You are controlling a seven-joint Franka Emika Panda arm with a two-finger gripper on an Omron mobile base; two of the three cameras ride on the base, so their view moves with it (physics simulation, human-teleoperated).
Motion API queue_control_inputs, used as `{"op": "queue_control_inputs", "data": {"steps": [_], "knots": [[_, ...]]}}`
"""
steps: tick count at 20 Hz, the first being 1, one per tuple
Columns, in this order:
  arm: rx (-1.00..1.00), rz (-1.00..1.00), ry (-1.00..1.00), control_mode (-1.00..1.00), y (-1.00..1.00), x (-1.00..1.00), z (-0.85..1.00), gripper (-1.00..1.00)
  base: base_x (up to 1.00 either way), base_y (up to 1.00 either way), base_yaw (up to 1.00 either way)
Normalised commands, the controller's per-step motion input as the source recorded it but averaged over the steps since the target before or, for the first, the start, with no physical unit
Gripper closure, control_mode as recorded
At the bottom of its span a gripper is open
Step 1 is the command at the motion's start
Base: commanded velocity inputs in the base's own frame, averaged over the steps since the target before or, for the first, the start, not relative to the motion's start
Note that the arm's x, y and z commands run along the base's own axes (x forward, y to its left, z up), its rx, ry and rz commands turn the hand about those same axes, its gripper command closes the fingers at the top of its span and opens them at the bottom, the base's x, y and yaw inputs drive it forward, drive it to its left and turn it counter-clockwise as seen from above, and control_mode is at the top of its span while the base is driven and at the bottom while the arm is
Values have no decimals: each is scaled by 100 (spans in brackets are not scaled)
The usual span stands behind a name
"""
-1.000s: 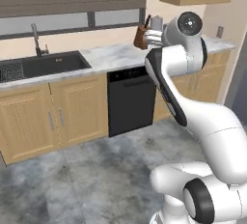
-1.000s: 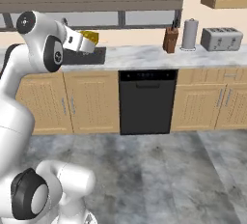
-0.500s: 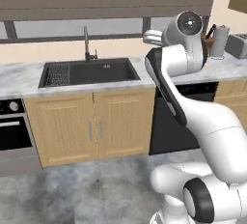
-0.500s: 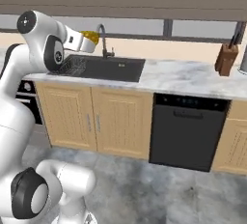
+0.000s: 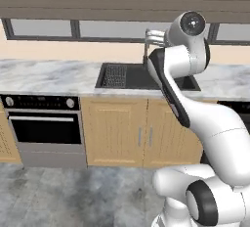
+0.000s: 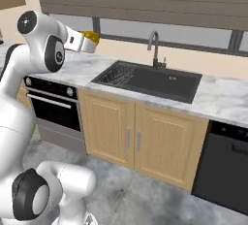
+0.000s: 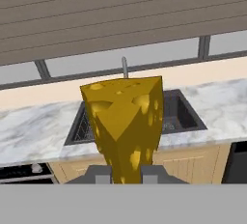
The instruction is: Take the cheese, fish, and mushroom from the fridge and place them on the plate on the dining counter to create an appetizer plate.
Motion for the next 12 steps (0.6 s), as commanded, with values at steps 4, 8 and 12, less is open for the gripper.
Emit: {"op": "queue_control_inputs", "data": {"steps": [4, 8, 12], "knots": [[0, 0, 0, 100, 0, 0, 0, 100, 58, 53, 41], [0, 0, 0, 100, 0, 0, 0, 100, 61, 47, 41], [0, 0, 0, 100, 0, 0, 0, 100, 68, 40, 42]]}}
